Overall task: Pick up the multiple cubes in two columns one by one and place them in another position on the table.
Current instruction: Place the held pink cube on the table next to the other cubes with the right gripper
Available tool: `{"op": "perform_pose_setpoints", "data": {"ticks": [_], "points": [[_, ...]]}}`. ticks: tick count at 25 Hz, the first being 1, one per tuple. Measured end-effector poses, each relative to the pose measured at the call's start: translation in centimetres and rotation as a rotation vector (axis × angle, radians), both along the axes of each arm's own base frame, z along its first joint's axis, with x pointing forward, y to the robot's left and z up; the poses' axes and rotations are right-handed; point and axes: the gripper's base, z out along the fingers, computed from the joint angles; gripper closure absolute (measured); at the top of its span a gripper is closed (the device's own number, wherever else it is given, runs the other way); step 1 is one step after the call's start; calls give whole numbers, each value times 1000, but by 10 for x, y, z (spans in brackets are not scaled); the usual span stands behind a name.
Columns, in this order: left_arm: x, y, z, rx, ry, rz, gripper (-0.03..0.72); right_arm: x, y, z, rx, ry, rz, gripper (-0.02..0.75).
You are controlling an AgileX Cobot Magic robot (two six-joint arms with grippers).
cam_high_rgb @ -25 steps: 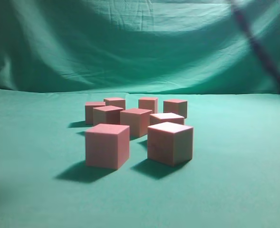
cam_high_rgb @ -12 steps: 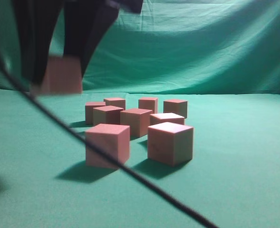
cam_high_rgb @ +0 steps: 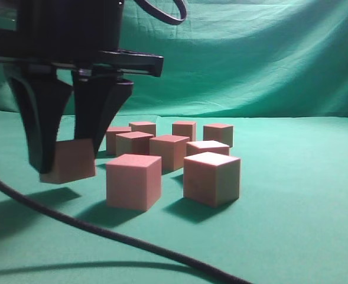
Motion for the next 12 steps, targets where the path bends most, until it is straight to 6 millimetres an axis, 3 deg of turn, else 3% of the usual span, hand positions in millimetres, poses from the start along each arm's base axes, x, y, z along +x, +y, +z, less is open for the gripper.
{"op": "perform_pose_setpoints", "data": {"ticks": [12], "points": [[0,0,0,0,0,0,688,5,-1,-10,-26,-18,-88,484]]}}
